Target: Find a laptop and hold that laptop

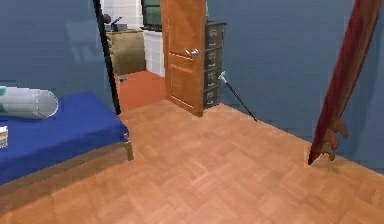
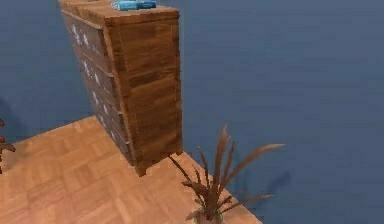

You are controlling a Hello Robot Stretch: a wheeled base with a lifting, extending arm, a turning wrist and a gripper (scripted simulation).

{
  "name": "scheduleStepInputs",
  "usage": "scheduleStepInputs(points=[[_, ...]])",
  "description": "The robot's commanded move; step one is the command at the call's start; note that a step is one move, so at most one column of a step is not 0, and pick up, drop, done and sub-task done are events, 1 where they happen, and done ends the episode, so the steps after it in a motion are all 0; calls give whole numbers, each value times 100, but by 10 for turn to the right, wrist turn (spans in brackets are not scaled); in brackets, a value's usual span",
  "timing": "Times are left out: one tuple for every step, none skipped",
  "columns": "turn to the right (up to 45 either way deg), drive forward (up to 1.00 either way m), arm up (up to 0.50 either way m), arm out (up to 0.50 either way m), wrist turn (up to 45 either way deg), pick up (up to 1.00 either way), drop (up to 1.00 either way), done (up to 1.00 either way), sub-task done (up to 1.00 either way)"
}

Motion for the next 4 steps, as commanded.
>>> scheduleStepInputs(points=[[0,100,0,0,0,0,0,0,0],[0,95,0,0,0,0,0,0,0],[-390,0,0,0,0,0,0,0,0],[0,30,0,0,0,0,0,0,0]])
